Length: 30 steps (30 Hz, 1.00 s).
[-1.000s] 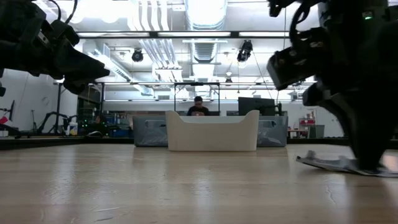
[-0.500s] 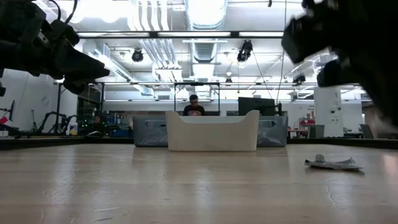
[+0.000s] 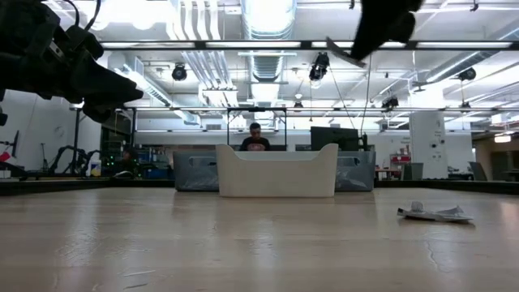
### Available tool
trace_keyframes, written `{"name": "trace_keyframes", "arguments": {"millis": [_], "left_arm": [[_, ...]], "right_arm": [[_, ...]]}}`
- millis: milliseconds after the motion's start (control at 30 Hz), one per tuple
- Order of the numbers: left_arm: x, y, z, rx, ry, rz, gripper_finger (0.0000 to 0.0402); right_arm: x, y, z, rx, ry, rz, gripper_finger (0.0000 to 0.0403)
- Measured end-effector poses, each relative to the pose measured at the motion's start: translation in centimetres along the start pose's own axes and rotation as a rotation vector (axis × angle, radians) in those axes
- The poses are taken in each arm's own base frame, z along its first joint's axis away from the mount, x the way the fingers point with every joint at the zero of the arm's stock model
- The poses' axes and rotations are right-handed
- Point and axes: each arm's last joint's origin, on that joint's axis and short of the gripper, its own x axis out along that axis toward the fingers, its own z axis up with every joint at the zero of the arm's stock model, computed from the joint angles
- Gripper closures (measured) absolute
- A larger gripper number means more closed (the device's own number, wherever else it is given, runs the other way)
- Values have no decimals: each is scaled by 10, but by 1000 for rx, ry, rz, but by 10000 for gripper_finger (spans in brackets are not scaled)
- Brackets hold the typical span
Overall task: Pick & Place First Aid Supplies
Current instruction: Put the white alcohol pad into the right black bin
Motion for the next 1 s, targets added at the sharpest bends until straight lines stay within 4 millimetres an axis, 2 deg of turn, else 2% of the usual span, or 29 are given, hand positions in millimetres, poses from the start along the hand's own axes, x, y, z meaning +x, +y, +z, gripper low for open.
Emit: {"name": "trace_keyframes", "arguments": {"millis": [233,567,667,800,1000], "left_arm": [[0,0,1,1,-8,-2,282],[0,0,1,1,-8,-1,282],[0,0,1,1,-8,-1,282],[0,0,1,1,-8,-1,282],[0,0,1,1,-10,11,282]], "right_arm": [[-6,-49,30,85,-161,-212,394],[17,-139,66,312,-122,-424,394],[22,-167,73,421,-94,-400,394],[29,-204,78,560,-25,-270,394],[47,-249,77,712,81,-145,394]]}}
